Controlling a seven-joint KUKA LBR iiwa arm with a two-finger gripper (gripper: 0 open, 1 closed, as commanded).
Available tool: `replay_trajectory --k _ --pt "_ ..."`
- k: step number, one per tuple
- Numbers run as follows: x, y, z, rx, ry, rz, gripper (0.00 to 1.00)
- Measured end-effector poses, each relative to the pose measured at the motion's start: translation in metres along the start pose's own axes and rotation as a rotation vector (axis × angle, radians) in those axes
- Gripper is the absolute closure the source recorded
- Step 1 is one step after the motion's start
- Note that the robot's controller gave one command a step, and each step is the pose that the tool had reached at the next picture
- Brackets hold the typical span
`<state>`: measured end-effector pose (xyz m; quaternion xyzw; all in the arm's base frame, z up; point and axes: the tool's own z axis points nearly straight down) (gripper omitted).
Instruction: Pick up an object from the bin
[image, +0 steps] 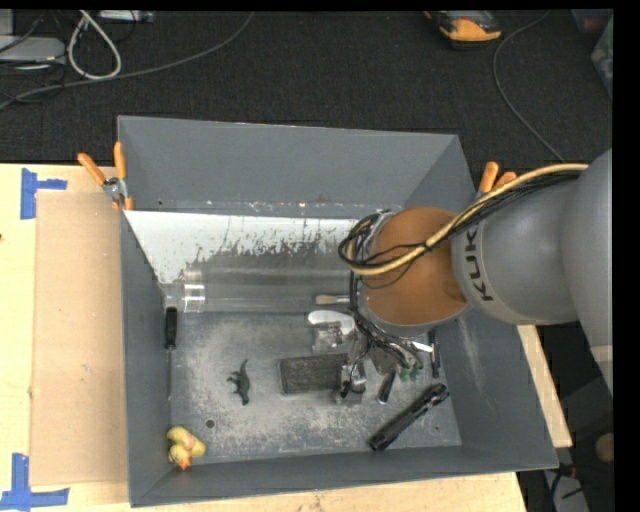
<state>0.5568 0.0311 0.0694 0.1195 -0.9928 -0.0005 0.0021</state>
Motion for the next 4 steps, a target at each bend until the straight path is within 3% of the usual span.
replay_trajectory --k 1,2,3,4 --pt "0.000 0.000 0.000 0.000 0.000 0.001 1.00" --pt "0.003 0.001 -0.037 -0.002 0.009 0.002 1.00" --pt "0.000 0.002 -0.086 0.000 0.000 0.001 1.00" --pt "0.000 0.002 -0.106 0.000 0.000 0.003 1.00"
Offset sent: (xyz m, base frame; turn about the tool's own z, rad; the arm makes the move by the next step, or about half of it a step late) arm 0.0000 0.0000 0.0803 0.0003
